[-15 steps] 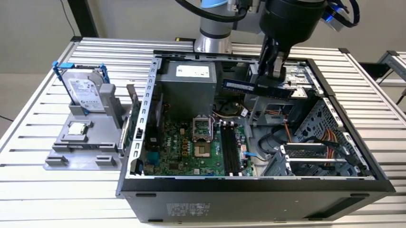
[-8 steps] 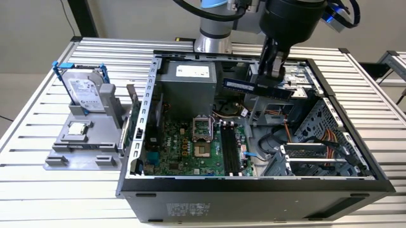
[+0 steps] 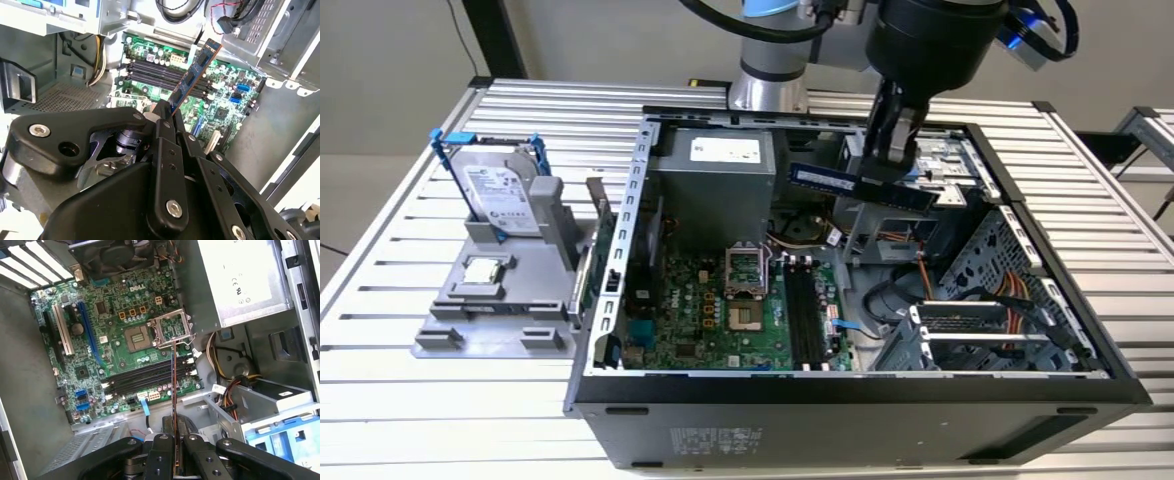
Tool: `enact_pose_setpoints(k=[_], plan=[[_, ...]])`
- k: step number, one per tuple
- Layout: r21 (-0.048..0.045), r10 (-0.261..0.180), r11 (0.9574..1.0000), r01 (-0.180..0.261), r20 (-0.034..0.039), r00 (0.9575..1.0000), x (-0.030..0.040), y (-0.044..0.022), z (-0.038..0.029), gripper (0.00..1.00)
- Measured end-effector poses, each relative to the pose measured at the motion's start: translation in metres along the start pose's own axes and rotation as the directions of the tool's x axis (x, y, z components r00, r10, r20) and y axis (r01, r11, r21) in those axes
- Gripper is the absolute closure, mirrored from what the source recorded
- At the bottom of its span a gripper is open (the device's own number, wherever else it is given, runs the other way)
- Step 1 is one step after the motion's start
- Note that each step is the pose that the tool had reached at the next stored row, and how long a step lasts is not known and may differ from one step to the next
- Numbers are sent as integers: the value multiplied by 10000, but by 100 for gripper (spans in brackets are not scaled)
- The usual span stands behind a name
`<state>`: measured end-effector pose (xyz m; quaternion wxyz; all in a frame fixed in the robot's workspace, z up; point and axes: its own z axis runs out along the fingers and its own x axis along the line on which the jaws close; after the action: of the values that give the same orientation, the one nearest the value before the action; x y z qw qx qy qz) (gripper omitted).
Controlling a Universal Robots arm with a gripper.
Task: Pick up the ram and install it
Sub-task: 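Insert the ram into the slot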
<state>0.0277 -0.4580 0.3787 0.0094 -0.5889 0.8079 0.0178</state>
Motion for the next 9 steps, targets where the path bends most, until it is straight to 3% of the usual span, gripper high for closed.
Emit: enact_pose_setpoints(k=[9], plan=[[12,321,9995,-321,5,9995,3,-5,0,100]])
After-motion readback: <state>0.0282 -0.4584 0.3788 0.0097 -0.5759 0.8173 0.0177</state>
